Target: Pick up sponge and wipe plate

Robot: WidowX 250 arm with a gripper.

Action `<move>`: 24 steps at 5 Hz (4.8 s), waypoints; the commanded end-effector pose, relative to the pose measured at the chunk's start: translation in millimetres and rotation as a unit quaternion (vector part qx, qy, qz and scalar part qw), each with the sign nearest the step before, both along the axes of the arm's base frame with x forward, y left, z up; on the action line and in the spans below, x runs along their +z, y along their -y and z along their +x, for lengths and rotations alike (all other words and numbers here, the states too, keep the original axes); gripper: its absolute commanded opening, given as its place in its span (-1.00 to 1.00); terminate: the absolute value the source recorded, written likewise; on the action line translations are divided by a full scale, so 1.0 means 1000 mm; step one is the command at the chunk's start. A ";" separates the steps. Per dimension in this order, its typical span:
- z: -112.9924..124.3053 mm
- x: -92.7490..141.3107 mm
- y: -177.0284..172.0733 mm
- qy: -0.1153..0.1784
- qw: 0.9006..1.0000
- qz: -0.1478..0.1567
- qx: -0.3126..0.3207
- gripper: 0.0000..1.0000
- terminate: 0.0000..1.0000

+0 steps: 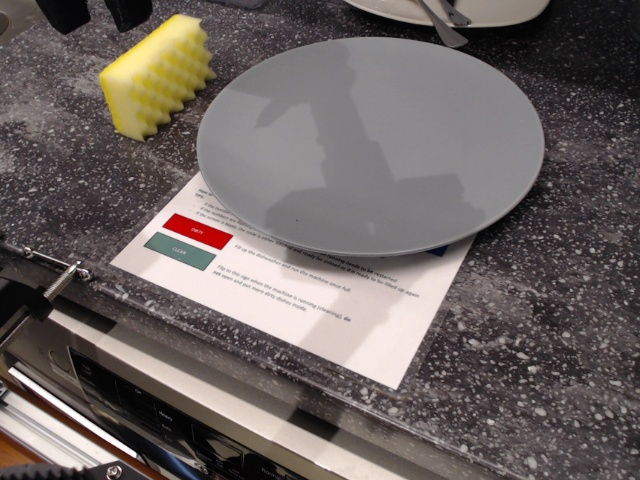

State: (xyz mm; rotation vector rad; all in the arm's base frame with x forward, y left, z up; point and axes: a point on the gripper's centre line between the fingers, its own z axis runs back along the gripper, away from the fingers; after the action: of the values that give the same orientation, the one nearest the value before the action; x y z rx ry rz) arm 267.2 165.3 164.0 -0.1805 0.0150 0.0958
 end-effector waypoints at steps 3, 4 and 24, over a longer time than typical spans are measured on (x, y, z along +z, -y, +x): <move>0.033 0.008 -0.028 0.089 0.996 0.004 0.002 1.00 -1.00; 0.051 0.006 -0.037 0.122 0.992 0.017 -0.005 1.00 -1.00; 0.090 -0.053 0.120 0.108 0.985 0.134 0.016 -1.00 -1.00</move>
State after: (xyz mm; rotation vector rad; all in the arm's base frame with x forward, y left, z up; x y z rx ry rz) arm 352.8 40.4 87.3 0.0785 -0.1542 0.1024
